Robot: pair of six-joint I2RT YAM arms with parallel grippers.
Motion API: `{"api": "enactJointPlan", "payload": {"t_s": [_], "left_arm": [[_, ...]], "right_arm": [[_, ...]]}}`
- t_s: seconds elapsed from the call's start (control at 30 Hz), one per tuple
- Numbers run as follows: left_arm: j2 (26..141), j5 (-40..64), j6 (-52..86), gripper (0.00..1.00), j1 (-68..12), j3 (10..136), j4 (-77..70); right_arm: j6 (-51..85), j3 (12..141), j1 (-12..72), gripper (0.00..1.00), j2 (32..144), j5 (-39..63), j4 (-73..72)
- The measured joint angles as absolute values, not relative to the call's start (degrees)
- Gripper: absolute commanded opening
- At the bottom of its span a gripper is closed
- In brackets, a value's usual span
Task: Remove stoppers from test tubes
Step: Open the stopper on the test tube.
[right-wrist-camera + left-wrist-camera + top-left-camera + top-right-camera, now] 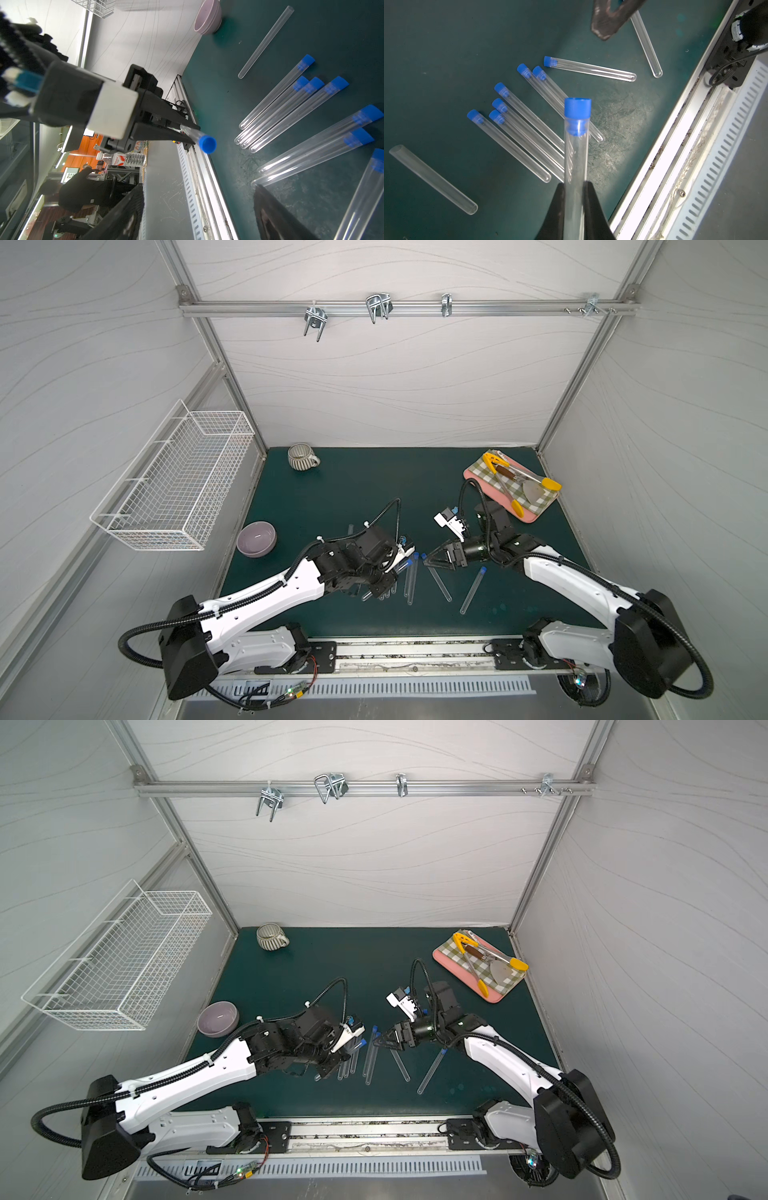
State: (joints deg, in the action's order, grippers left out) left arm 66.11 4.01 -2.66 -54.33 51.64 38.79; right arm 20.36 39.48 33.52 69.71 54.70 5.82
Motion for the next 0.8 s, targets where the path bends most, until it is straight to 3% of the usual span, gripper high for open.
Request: {"api": "enactJointPlan", "payload": {"t_s": [0.27,0.67,0.8], "left_arm": [[65.98,3.68,-3.09,0.0,-56.45,51.7,37.32],[65.23,3.73,-3.36,0.0,-57.14,51.7,35.88],[65.23,3.7,-3.44,0.0,-57.17,51.7,35.83]], "right_arm": [[21.56,39.83,35.4,0.65,72.6,54.74,2.59],[22.96,40.01,37.63,0.35,74.19,55.05,-0.93],[23.27,40.01,37.89,0.3,74.19,55.2,-1.78]]}}
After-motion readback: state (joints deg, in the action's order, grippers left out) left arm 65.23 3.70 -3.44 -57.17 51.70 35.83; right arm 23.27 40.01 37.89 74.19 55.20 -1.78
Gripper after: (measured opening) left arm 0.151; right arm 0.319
